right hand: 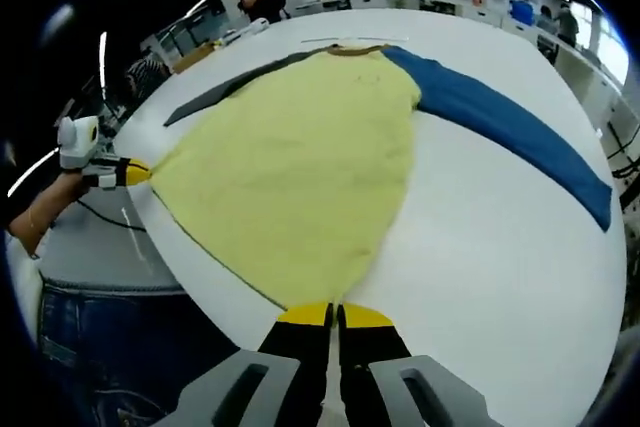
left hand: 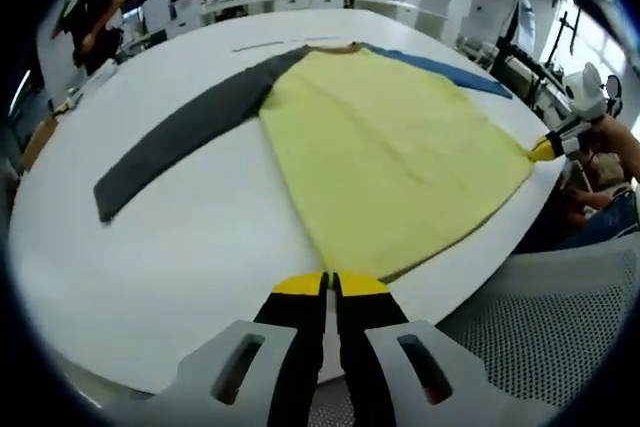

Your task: Fold the garment on the visible template until the final outline fits inside the template.

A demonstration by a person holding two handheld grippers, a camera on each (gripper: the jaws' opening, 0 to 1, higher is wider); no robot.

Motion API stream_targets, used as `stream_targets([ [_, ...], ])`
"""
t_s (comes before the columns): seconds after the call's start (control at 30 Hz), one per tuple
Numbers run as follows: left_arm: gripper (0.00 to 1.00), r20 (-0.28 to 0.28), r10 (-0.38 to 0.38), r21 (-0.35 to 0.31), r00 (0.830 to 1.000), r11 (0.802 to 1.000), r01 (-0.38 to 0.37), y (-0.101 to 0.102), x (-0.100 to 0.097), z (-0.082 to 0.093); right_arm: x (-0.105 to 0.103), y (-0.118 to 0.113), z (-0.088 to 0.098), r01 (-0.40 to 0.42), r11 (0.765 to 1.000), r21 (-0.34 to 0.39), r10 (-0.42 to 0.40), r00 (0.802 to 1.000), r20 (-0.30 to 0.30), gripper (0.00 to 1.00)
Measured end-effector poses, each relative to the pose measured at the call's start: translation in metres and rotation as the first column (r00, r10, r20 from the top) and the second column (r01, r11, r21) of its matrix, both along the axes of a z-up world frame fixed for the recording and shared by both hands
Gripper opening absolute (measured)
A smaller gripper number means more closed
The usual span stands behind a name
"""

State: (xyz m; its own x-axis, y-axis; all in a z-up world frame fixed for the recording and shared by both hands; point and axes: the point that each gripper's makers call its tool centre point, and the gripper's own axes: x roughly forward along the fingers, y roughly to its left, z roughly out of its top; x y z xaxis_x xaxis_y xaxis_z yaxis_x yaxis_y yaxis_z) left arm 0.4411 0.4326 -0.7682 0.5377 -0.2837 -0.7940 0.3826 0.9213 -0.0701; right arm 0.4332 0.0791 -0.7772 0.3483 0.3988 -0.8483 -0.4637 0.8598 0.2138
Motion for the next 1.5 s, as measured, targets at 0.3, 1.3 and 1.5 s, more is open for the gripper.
stream_targets([
  [0.3,0.00,-0.042,0.004,0.004,0.999,1.000,-0.004,-0.003,-0.007,-0.008,-0.002,-0.005,-0.003,-0.015,0.999,-0.043,0.015,1.000,0.002,0.00],
  [1.3,0.20,0.003,0.095,-0.257,0.995,0.962,-0.091,-0.013,0.010,0.013,0.027,-0.004,0.030,0.044,0.991,0.129,-0.062,0.987,0.147,0.40],
  [1.5,0.35,0.086,0.072,-0.307,0.994,0.951,-0.043,-0.024,0.021,0.030,0.048,-0.015,0.047,0.067,0.985,0.160,-0.103,0.969,0.225,0.62],
])
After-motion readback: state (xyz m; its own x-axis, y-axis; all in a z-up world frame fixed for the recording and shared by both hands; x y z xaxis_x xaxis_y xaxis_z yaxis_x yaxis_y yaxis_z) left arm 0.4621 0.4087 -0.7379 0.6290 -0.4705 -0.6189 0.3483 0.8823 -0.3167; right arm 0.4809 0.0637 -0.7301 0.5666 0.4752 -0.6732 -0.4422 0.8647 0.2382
